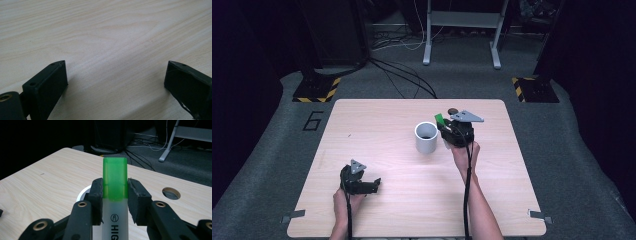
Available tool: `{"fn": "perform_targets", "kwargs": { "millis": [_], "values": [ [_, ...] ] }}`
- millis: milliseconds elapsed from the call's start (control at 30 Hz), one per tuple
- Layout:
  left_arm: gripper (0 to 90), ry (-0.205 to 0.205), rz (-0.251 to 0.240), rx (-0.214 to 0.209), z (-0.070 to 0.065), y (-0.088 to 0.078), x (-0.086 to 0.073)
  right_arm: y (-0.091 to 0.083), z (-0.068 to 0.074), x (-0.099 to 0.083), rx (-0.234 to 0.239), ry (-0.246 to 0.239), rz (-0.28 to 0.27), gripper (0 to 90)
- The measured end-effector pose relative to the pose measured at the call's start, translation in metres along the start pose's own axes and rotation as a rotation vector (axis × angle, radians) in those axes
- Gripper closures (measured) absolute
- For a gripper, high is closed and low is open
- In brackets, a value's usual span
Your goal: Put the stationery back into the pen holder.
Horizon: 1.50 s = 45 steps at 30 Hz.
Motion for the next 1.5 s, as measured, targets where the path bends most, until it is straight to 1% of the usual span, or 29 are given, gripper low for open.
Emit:
{"fn": "perform_targets", "kwargs": {
  "millis": [33, 67, 100, 167, 200, 233, 267, 300, 467, 500, 533, 567, 667, 700, 767, 800, 867, 967, 1000, 1033, 1100, 1133, 1300, 1433, 1500],
  "values": [
    [4.6, -0.002, 0.000, -0.002, 0.000, 0.000, 0.000, 0.000, 0.001, 0.001, -0.002, 0.005, -0.002, 66.9],
    [4.6, -0.002, 0.000, -0.002, 0.000, 0.000, 0.000, 0.000, 0.000, 0.002, -0.002, -0.007, -0.003, 66.9],
    [4.6, 0.007, 0.002, 0.001, 0.001, 0.000, 0.000, 0.000, 0.000, 0.003, -0.001, -0.004, -0.006, 66.9],
    [4.6, 0.006, 0.001, 0.001, 0.001, 0.000, 0.000, 0.001, 0.001, 0.006, -0.001, -0.004, -0.011, 66.9],
    [4.6, 0.007, 0.002, 0.001, 0.001, 0.000, 0.000, 0.001, 0.000, 0.007, -0.001, -0.012, -0.011, 66.9],
    [4.6, 0.007, 0.002, 0.001, 0.001, 0.000, 0.000, 0.001, 0.001, 0.008, 0.000, -0.004, -0.014, 66.9],
    [4.6, 0.007, 0.001, 0.001, 0.001, 0.000, 0.000, 0.002, 0.000, 0.009, -0.005, -0.014, -0.019, 66.9],
    [4.6, -0.003, 0.000, -0.002, 0.000, 0.000, 0.000, 0.002, 0.000, 0.011, -0.010, -0.019, -0.026, 66.9],
    [4.6, -0.002, 0.000, -0.002, 0.000, 0.000, 0.000, 0.006, 0.001, 0.014, -0.007, -0.028, -0.031, 66.9],
    [4.6, -0.002, 0.000, -0.002, 0.000, 0.000, 0.000, 0.007, 0.002, 0.015, -0.008, -0.021, -0.032, 66.8],
    [4.6, -0.002, 0.000, -0.002, 0.000, 0.000, 0.000, 0.008, 0.001, 0.017, -0.007, -0.030, -0.038, 66.8],
    [4.6, -0.002, 0.000, -0.002, 0.000, 0.000, 0.000, 0.008, 0.002, 0.018, -0.008, -0.026, -0.034, 66.8],
    [4.6, -0.002, 0.000, -0.002, 0.000, 0.000, 0.000, 0.011, 0.002, 0.021, -0.008, -0.031, -0.047, 66.8],
    [4.6, -0.002, 0.000, -0.002, 0.000, 0.000, 0.000, 0.012, 0.002, 0.023, -0.009, -0.042, -0.060, 66.8],
    [4.6, -0.002, 0.000, -0.002, 0.000, 0.000, 0.000, 0.014, 0.003, 0.025, -0.006, -0.034, -0.062, 66.8],
    [4.6, -0.002, 0.000, -0.002, 0.000, 0.000, 0.000, 0.015, 0.003, 0.027, -0.010, -0.050, -0.077, 66.8],
    [4.6, -0.002, 0.000, -0.002, 0.000, 0.000, 0.000, 0.017, 0.003, 0.028, -0.014, -0.052, -0.082, 66.8],
    [4.6, -0.002, 0.001, -0.002, 0.000, 0.000, 0.000, 0.022, 0.001, 0.029, -0.007, -0.041, -0.077, 66.8],
    [4.6, 0.006, 0.007, -0.003, 0.000, 0.000, 0.000, 0.023, 0.001, 0.030, -0.004, -0.039, -0.087, 66.8],
    [4.6, 0.013, 0.012, -0.003, 0.001, -0.001, -0.001, 0.025, 0.000, 0.030, -0.004, -0.041, -0.085, 66.8],
    [4.6, 0.013, 0.012, -0.003, 0.001, -0.001, -0.001, 0.027, 0.000, 0.032, -0.001, -0.040, -0.089, 66.8],
    [4.6, 0.013, 0.012, -0.002, 0.001, -0.001, -0.001, 0.028, 0.000, 0.032, -0.001, -0.031, -0.081, 66.8],
    [4.6, 0.012, 0.012, -0.003, 0.001, -0.001, -0.001, 0.033, 0.002, 0.037, 0.008, -0.040, -0.098, 66.8],
    [4.6, 0.013, 0.012, -0.003, 0.001, -0.001, -0.001, 0.039, 0.006, 0.040, 0.011, -0.056, -0.099, 66.8],
    [4.6, 0.013, 0.012, -0.003, 0.001, -0.001, -0.001, 0.042, 0.007, 0.041, 0.016, -0.052, -0.099, 66.8]
  ]
}}
Point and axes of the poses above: each handheld gripper's, and its own axes: y roughly forward along the jaws, x roughly out of its top, z roughly to its left, the point moved 7 cm from there along y, roughly forward along the jaws, and after that the axes turned 6 degrees about z, right-handed, at the moved point
